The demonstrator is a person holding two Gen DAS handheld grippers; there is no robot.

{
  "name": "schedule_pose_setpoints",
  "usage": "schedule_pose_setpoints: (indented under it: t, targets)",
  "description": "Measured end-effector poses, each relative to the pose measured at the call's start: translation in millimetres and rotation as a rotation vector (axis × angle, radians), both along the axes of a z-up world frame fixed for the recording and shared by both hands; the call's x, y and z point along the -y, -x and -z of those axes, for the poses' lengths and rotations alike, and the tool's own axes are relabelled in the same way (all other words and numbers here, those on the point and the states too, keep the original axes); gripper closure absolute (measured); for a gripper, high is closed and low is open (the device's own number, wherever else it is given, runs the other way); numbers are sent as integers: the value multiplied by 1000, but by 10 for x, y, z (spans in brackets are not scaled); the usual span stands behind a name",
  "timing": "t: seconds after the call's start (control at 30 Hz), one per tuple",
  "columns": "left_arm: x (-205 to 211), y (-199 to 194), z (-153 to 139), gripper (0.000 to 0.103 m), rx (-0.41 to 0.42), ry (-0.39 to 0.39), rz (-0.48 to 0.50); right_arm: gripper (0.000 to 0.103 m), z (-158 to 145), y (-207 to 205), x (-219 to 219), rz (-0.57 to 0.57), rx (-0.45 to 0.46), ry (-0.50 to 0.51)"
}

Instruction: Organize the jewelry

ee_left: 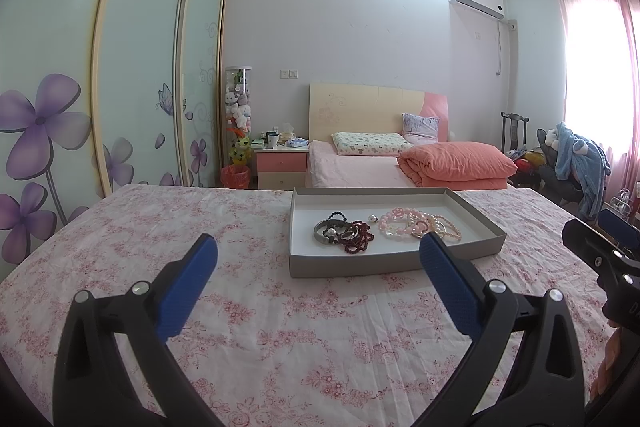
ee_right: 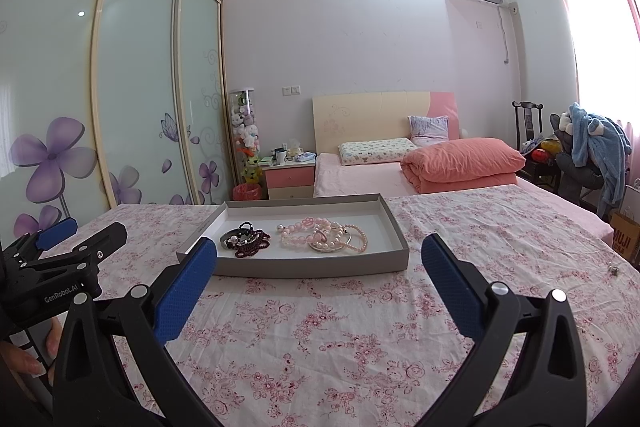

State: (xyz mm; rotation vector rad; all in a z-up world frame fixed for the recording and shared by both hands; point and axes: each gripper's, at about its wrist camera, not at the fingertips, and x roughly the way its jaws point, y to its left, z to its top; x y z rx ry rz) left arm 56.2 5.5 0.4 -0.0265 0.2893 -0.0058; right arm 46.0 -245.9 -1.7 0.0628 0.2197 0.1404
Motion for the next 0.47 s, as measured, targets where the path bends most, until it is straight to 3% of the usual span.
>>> schedule_pose_setpoints:
  t: [0.47]
  targets:
    - [15, 39, 31, 4, 0, 3, 7, 2, 6, -6, 2, 1, 0, -1]
